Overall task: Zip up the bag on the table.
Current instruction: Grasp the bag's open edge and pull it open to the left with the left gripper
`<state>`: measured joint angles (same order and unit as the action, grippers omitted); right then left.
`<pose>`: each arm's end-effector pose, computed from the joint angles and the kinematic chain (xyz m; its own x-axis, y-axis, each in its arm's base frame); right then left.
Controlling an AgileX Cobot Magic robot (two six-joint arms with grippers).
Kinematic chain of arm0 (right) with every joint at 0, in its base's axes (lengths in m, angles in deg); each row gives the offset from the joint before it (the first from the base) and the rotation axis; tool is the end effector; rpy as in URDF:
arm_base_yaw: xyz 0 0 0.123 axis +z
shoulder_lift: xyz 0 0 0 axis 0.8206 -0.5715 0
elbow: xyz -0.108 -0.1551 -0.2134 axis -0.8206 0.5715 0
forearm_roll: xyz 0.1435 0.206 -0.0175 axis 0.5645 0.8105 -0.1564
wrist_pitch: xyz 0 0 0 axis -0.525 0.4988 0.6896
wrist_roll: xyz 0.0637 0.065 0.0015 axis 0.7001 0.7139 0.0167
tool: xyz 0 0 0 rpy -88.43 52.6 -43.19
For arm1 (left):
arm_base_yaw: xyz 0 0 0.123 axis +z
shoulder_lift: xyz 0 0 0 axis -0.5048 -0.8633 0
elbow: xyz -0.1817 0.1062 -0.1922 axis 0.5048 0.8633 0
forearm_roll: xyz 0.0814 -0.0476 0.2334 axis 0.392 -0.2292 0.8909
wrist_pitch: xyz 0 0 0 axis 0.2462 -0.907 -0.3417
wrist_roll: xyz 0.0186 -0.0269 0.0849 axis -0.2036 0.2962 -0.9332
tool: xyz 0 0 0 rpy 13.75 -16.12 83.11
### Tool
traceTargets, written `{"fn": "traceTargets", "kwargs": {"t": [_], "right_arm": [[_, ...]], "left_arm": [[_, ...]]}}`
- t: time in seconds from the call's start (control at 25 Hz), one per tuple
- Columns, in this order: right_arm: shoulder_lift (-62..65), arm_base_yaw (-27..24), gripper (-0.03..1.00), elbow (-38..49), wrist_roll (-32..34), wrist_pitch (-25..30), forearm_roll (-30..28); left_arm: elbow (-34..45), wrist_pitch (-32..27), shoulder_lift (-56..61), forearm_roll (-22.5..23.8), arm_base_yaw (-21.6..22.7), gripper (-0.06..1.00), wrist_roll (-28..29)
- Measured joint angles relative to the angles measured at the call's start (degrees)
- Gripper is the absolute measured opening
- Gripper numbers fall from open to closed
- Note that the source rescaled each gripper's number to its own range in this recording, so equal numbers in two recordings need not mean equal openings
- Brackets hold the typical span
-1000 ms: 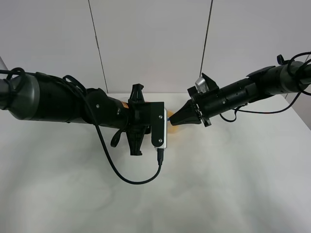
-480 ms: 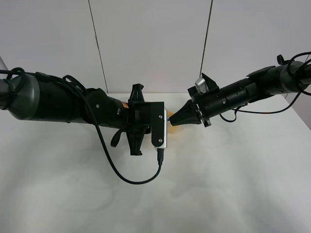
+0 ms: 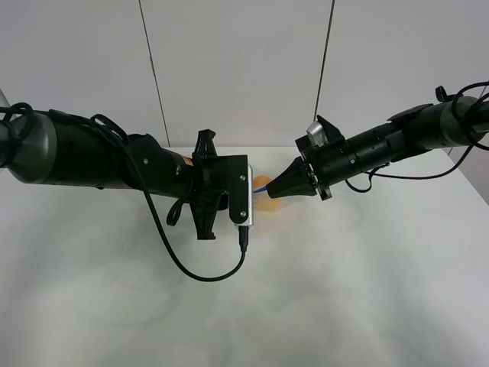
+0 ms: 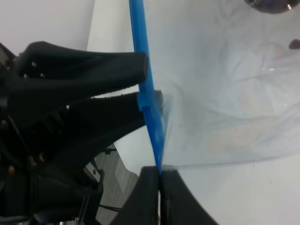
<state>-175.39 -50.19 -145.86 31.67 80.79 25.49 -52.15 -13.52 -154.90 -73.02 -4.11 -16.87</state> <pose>0.3826 0.1121 0.1671 -0.9619 -0.1066 -0.2519 -0.2716 0.4817 0.8332 0.3161 -0.2181 0.1826 0.2414 0.8982 -0.3673 0.7535 0.0650 0.6542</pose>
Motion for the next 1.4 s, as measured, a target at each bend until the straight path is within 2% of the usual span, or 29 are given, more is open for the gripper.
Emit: {"fn": "traceTargets", "kwargs": {"t": [0.08,0.16,0.36,0.4,0.72,0.88,1.4], "right_arm": [[0.0,0.0,0.0,0.0,0.0,0.05,0.0],[0.0,0.0,0.0,0.0,0.0,0.05,0.0],[0.0,0.0,0.0,0.0,0.0,0.05,0.0],[0.0,0.0,0.0,0.0,0.0,0.05,0.0],[0.0,0.0,0.0,0.0,0.0,0.05,0.0],[0.0,0.0,0.0,0.0,0.0,0.05,0.12],[0.0,0.13,0.0,-0.19,0.0,-0.18,1.9]], "left_arm": [[0.0,-0.56,0.0,0.0,0.0,0.36,0.0],[0.0,-0.65,0.0,0.0,0.0,0.33,0.0],[0.0,-1.36,0.0,0.0,0.0,0.04,0.0],[0.0,-1.42,0.0,0.0,0.0,0.02,0.0],[0.0,-1.48,0.0,0.0,0.12,0.0,-0.14],[0.0,-1.49,0.0,0.0,1.81,0.0,-1.56],[0.0,-1.35,0.0,-0.04,15.61,0.0,-5.13]]}}
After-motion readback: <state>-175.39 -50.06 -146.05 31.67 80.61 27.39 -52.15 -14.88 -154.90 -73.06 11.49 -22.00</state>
